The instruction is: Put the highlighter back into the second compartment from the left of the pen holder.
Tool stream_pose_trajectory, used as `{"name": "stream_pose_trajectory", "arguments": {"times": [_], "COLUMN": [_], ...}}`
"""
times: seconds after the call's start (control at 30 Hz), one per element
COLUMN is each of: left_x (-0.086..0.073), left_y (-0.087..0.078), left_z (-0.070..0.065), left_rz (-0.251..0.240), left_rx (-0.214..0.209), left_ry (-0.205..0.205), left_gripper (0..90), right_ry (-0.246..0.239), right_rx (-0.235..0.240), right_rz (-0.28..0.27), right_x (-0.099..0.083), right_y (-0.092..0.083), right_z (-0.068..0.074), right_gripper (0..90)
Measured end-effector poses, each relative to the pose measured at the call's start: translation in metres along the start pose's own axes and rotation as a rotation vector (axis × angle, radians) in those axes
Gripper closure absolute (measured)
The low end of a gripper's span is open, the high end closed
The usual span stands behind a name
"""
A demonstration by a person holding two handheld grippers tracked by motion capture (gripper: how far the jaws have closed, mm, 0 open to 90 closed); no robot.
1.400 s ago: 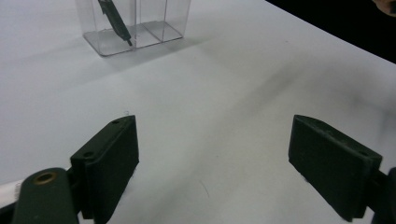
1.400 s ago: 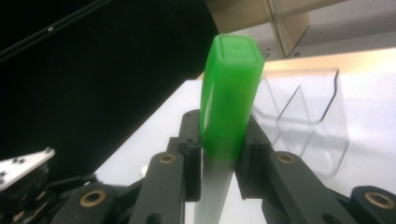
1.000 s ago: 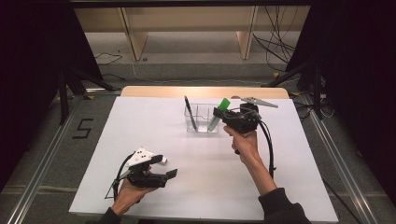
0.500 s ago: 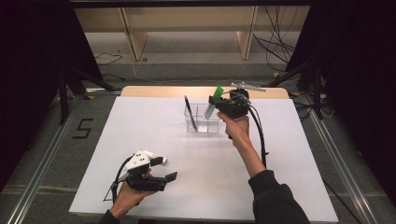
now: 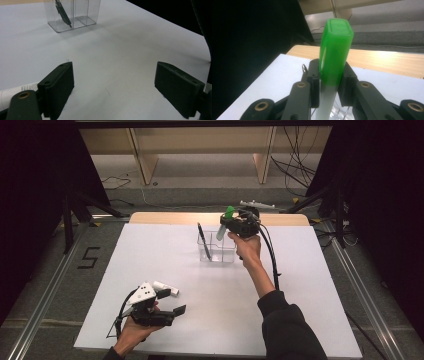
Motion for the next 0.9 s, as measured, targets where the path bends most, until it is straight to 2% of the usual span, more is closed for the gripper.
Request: {"name": "stream_pose_trajectory", "arguments": {"times": [0.2, 0.47, 0.9], "left_x": [0.0, 0.0, -0.001], "left_y": [-0.001, -0.001, 0.002], "left_z": [0.001, 0.001, 0.002], "left_rz": [-0.003, -0.002, 0.004], "left_rx": [0.0, 0.005, 0.008], "left_ry": [-0.001, 0.006, 0.003], "left_gripper": [15.5, 15.6, 15.5], "right_ry": [0.005, -0.013, -0.024], "right_rx": [-0.014, -0.038, -0.048], "right_rz": [0.012, 0.038, 0.076], "right_x": [0.001, -0.002, -0.011], "right_y": [0.007, 0.018, 0.03], "right_z": [-0.001, 0.001, 0.004], "right_gripper": [75.4, 75.3, 75.2]}}
Point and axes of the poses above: each handheld gripper's, and its own axes: y roughly forward along the jaws, x roughly out of its top, z roughly to its left, the point moved 3 cm from there along y, roughly forward along the jaws, and after that the axes turned 12 degrees about -x, right-handed, at the moved point
